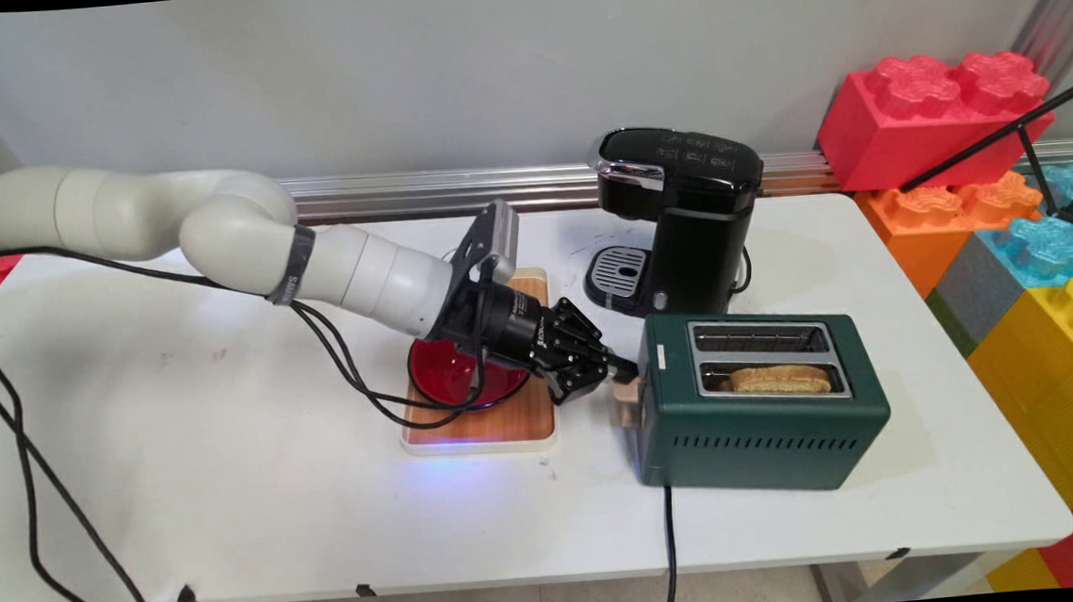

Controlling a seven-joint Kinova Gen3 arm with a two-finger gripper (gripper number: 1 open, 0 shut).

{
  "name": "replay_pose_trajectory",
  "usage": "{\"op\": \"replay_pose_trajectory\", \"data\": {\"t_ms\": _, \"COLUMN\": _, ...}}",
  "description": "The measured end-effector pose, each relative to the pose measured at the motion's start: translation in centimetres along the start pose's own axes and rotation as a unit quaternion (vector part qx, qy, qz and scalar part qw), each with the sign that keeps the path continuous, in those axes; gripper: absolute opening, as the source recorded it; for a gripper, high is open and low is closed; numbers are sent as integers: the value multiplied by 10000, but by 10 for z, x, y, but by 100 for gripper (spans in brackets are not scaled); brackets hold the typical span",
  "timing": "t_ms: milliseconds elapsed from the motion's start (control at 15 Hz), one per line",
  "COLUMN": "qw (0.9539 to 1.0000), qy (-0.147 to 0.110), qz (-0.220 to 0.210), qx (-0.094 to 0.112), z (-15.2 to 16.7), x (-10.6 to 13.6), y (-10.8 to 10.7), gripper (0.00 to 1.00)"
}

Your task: Press the toaster switch

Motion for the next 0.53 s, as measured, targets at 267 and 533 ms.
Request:
{"op": "replay_pose_trajectory", "data": {"t_ms": 267, "qw": 10000, "qy": -30, "qz": -24, "qx": -20, "z": 3, "x": -7, "y": 1, "gripper": 0}}
{"op": "replay_pose_trajectory", "data": {"t_ms": 533, "qw": 10000, "qy": -45, "qz": -51, "qx": -22, "z": 5, "x": -12, "y": 1, "gripper": 0}}
